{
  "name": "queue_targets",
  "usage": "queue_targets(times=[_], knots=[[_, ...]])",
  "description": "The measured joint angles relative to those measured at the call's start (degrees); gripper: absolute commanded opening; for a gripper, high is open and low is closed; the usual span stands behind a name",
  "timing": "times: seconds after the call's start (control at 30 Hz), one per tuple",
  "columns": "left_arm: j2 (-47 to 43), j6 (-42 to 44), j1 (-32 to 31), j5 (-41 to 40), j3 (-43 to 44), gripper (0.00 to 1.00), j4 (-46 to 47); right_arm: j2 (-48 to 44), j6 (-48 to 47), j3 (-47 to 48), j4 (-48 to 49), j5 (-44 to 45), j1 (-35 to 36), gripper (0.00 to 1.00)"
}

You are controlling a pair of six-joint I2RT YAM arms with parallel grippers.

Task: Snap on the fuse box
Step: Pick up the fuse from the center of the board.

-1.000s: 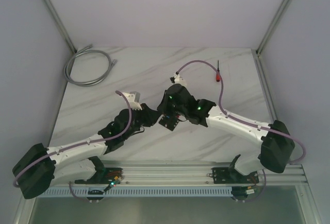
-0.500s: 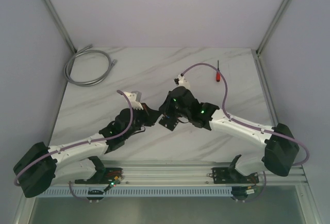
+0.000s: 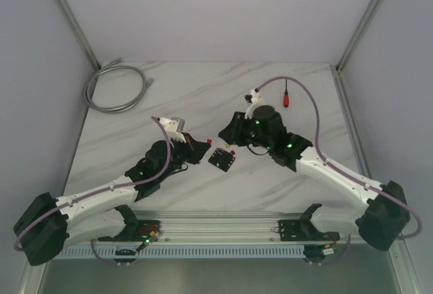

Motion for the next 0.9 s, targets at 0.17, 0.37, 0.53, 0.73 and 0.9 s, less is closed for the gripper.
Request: queue_targets(times=[0.17,0.37,0.53,0.73,0.9], knots=[[-2.49,5.05,1.49,7.28,2.75,0.0,-2.19,-4.79,-10.62,-1.25,3.56,-15.17,-8.22,0.43],[-2.54,8.5,1.68,19.37,8.02,0.0,-3.17,-6.93,-19.91,-1.29,6.03,-33.03,-12.11,0.41],[-2.29,8.83,1.68,26.6,9.25,0.0,-2.97,-7.48,-24.02,-1.49,6.69,-42.64,-12.9,0.37],[-2.32,8.72,1.68,30.23,9.25,0.0,-2.91,-8.44,-25.77,-2.71,7.34,-48.87,-14.25,0.35],[-2.8,8.15,1.68,31.3,9.25,0.0,-2.78,-8.63,-25.92,-3.39,7.69,-51.6,-15.13,0.32]])
